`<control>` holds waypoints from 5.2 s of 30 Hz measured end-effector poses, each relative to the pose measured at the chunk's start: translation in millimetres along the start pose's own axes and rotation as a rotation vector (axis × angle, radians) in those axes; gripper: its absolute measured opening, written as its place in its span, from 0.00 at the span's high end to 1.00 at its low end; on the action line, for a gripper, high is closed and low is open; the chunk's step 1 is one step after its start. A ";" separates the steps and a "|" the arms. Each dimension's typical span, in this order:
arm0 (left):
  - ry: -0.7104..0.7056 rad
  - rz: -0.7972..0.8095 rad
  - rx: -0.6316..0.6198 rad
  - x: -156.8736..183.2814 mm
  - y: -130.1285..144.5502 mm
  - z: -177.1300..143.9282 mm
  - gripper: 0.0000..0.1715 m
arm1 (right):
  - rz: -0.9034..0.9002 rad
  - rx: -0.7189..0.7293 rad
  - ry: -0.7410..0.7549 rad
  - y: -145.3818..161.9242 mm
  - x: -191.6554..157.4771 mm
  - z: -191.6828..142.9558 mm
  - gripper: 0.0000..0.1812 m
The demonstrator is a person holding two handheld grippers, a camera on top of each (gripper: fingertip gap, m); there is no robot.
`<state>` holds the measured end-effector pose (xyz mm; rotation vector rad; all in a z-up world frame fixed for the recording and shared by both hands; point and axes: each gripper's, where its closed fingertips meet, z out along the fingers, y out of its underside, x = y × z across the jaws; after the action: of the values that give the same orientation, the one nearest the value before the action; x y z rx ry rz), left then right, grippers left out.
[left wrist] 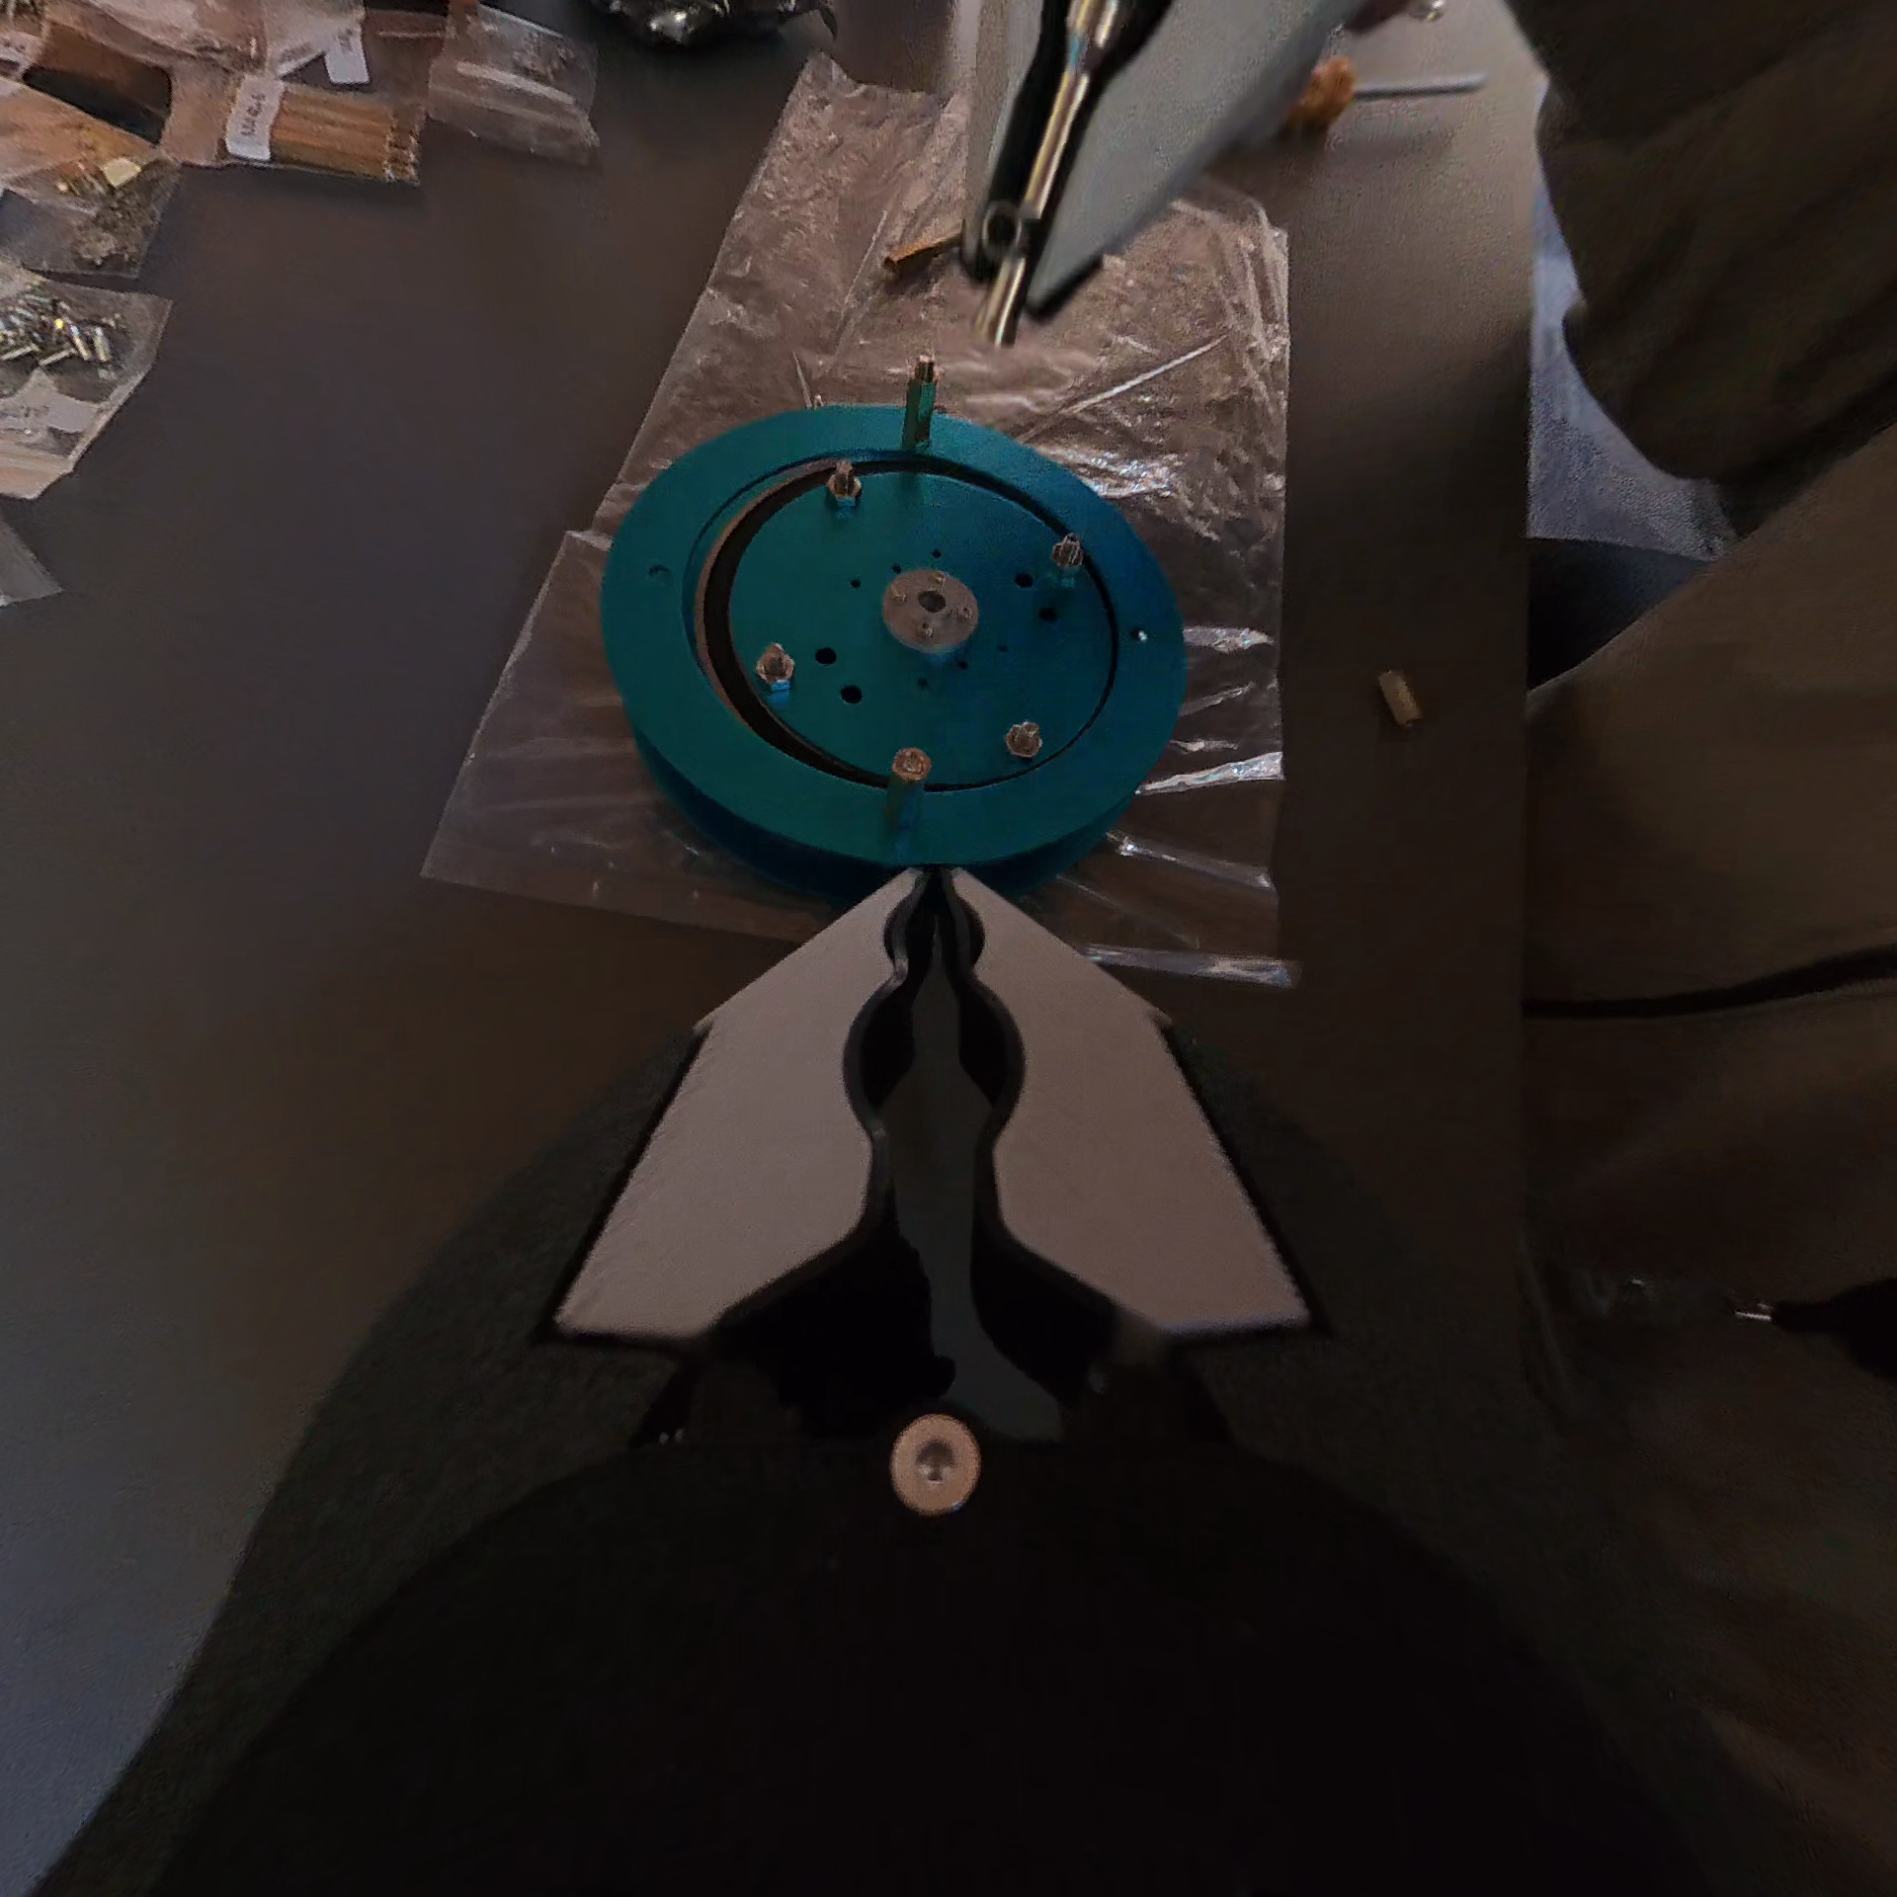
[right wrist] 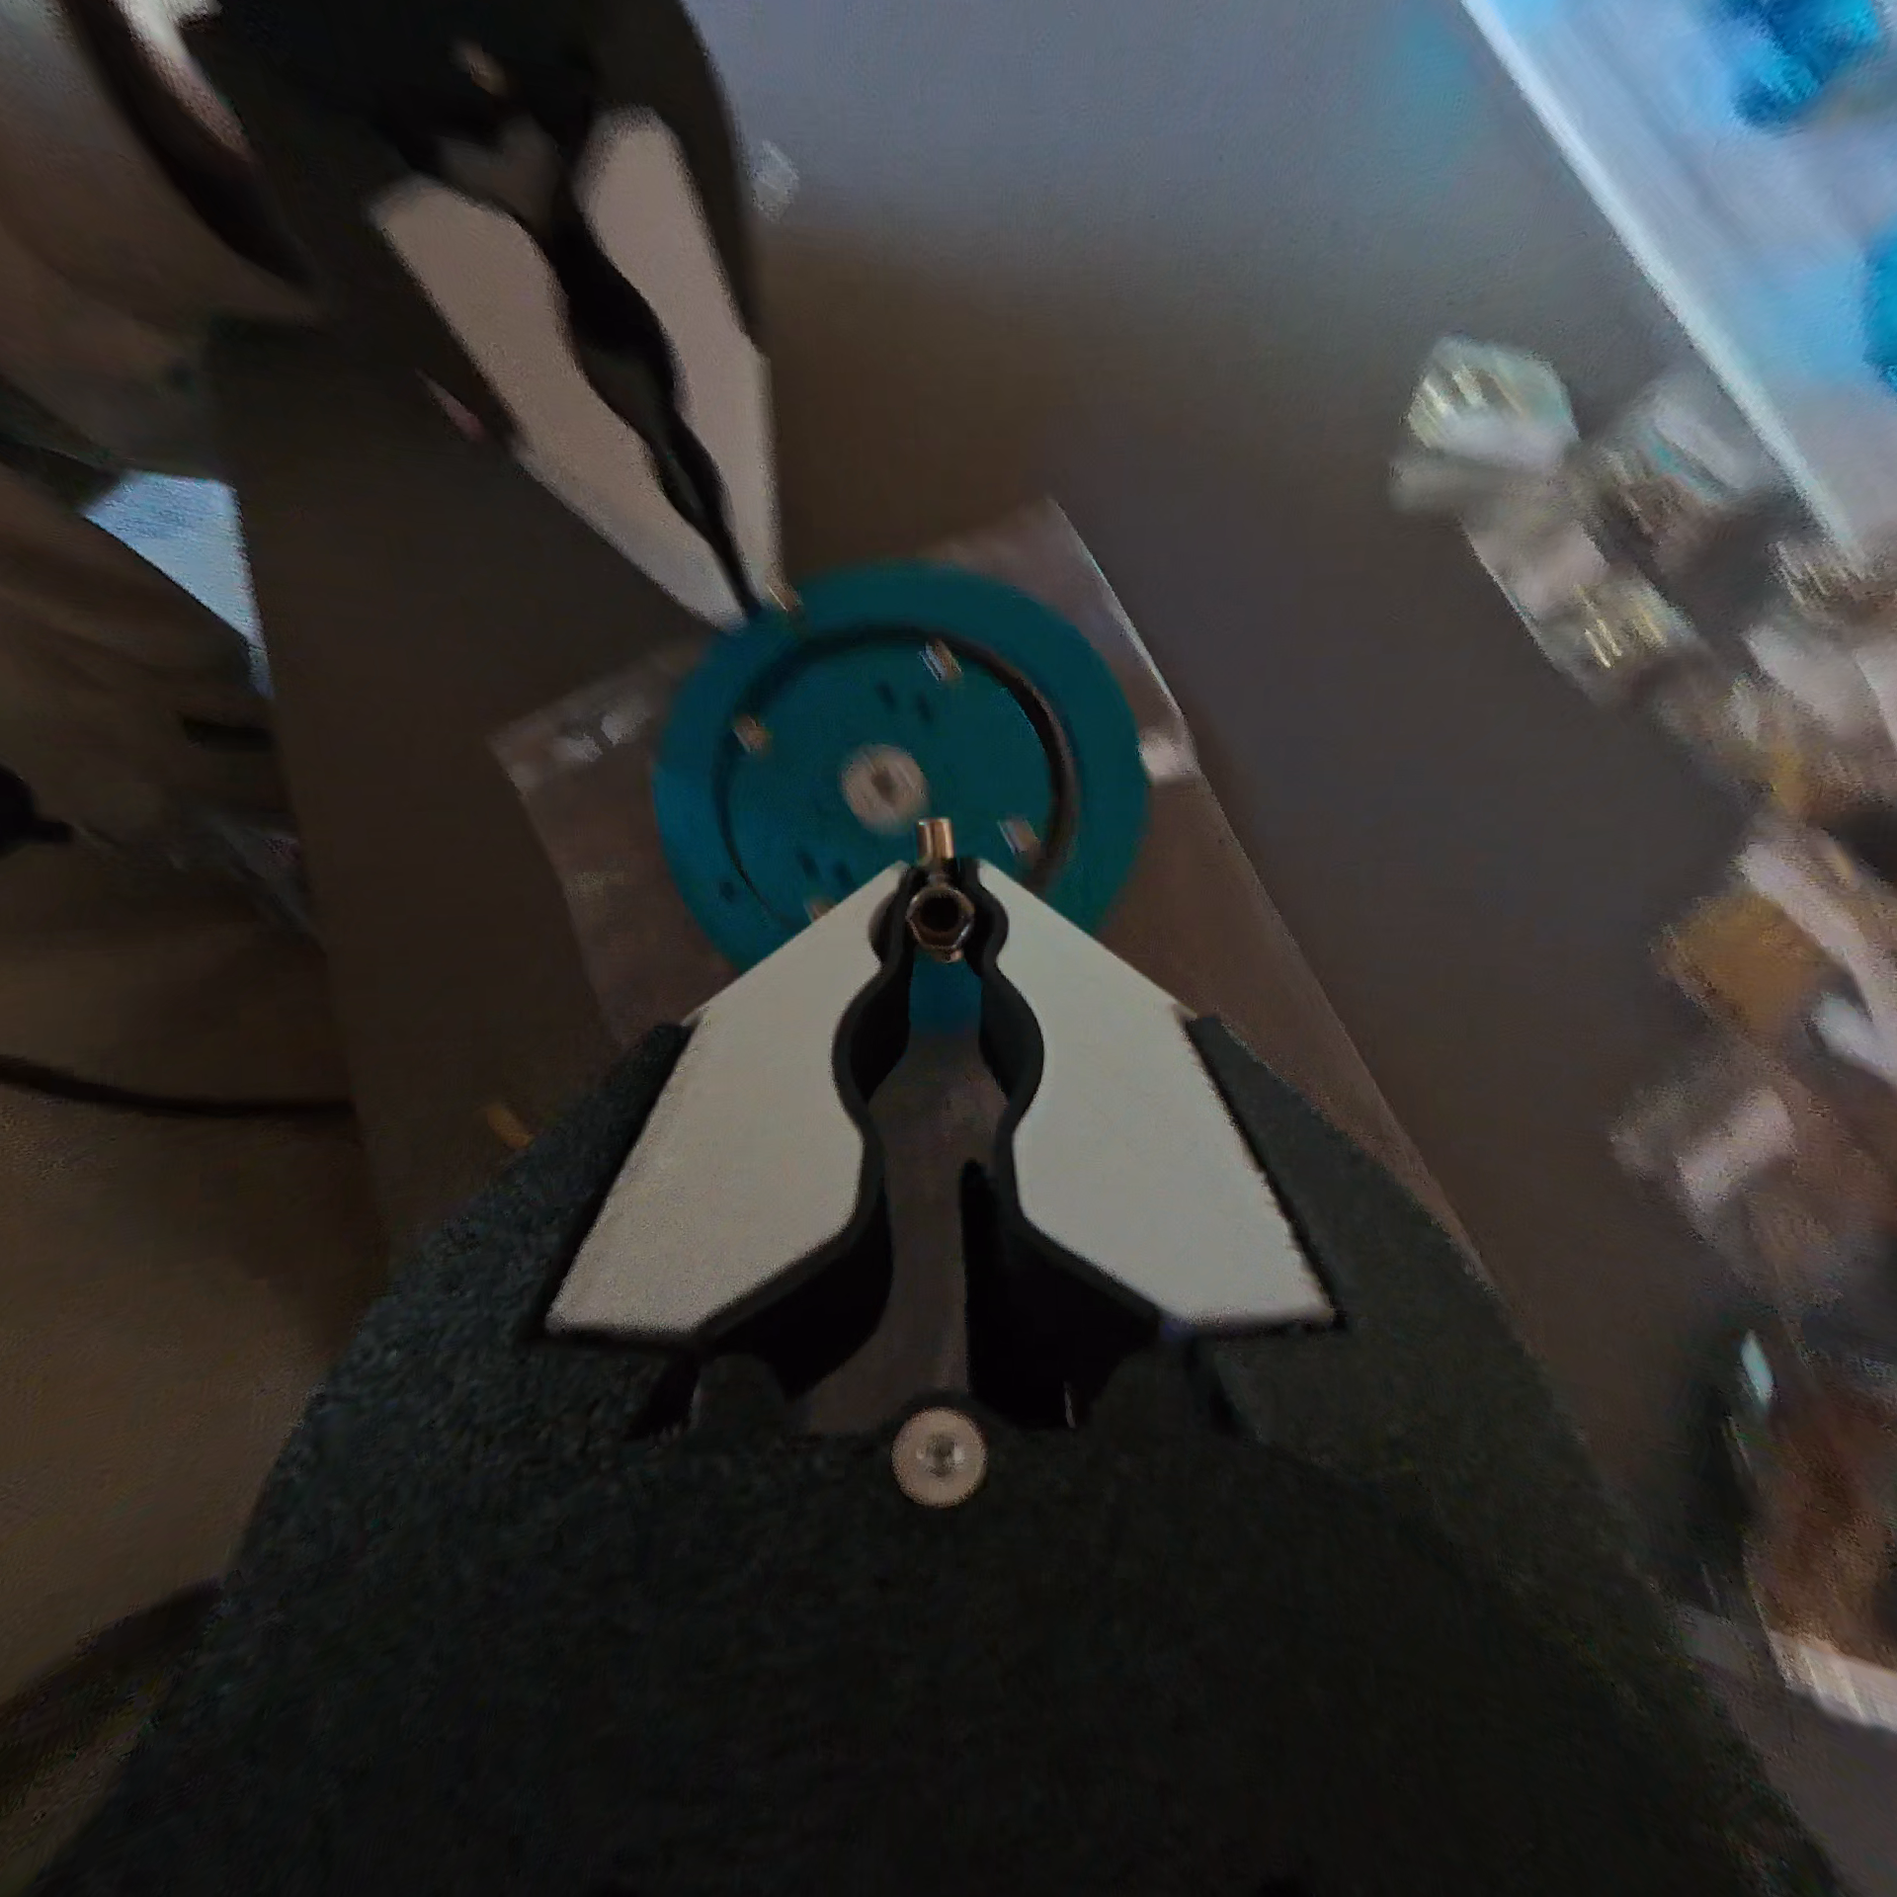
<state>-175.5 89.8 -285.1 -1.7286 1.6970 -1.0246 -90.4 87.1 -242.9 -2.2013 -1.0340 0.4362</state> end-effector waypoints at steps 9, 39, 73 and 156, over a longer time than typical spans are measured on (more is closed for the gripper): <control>-0.005 0.012 -0.055 0.6 6.6 6.7 1.00 | 0.054 -0.426 -0.041 99.1 3.4 -19.3 0.96; -0.083 -0.031 -0.008 -2.5 9.7 -11.3 0.97 | -0.189 -0.173 -0.059 -32.3 -39.7 8.6 0.81; -0.123 0.125 0.345 23.4 -51.6 -54.8 0.88 | 0.065 0.220 -0.380 -76.1 -62.6 11.1 0.97; 0.514 0.316 -0.016 15.0 -59.7 -44.9 0.98 | -0.346 0.627 -0.139 -74.1 -47.9 -10.4 0.97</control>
<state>-176.1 87.2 -209.0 -1.2060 2.2047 -1.3788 -156.2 80.5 -183.6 -1.4261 -1.1350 0.6544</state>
